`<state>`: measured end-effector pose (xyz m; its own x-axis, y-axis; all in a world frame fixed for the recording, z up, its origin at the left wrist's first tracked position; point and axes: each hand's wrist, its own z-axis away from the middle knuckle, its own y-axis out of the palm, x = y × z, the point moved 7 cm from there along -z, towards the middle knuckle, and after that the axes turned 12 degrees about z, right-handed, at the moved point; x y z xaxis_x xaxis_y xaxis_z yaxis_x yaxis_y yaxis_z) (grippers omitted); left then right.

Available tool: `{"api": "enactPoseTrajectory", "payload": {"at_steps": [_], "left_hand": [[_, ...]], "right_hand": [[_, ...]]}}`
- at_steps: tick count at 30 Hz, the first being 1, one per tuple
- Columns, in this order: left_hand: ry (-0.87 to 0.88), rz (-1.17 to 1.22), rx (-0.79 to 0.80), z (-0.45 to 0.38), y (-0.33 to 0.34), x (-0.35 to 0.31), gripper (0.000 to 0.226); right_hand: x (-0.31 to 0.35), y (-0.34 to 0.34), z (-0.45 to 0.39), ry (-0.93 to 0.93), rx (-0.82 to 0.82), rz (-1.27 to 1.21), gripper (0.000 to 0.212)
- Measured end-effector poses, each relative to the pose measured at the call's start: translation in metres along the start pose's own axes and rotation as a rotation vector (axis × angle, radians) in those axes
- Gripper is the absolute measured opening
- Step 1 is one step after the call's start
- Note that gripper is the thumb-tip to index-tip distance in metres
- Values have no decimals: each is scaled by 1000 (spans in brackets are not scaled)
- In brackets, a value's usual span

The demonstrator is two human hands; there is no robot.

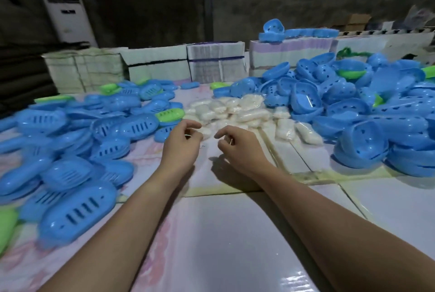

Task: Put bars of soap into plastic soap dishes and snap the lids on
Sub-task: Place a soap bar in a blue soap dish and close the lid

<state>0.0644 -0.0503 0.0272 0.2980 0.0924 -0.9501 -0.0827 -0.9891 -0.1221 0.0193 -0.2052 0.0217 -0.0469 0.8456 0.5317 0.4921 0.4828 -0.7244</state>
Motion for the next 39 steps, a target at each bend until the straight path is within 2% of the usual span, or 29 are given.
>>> {"api": "enactPoseTrajectory", "payload": {"at_steps": [3, 5, 7, 9, 11, 19, 23, 25, 28, 30, 32, 34, 37, 39], "left_hand": [[107, -267, -57, -19, -15, 5, 24], [121, -492, -31, -37, -20, 12, 38], [43, -710, 81, -55, -23, 22, 55], [-112, -894, 200, -68, -28, 36, 71], [-223, -1045, 289, -77, -31, 46, 78], [-363, -1283, 434, -96, -32, 41, 87], [-392, -1261, 552, -93, -25, 32, 77], [-398, -1187, 541, -90, -23, 31, 76], [-385, -1064, 420, -84, -24, 31, 83], [-265, -1005, 282, -77, -24, 22, 88], [-142, -803, 125, -64, -23, 12, 88], [-122, -466, 32, -46, -21, 7, 85], [-352, 306, 24, -10, 3, 16, 72], [-420, 718, 14, 11, 22, 20, 62]], "right_hand": [[5, 4, 2, -51, 46, 65, 20], [8, 7, 2, -75, 72, 103, 20], [10, 8, 3, -94, 85, 131, 21], [11, 9, 4, -105, 89, 144, 22], [11, 10, 3, -113, 98, 154, 22], [10, 10, 4, -128, 93, 173, 23], [11, 11, 4, -134, 96, 175, 24], [10, 10, 4, -134, 96, 173, 23], [8, 7, 3, -108, 85, 154, 23], [4, 4, 1, -65, 64, 138, 24], [-3, -2, 0, -4, 27, 116, 24], [-9, -7, -2, 47, 3, 98, 23], [-12, -8, -3, 73, 19, 124, 25], [-16, -8, -2, 77, 25, 144, 27]]}}
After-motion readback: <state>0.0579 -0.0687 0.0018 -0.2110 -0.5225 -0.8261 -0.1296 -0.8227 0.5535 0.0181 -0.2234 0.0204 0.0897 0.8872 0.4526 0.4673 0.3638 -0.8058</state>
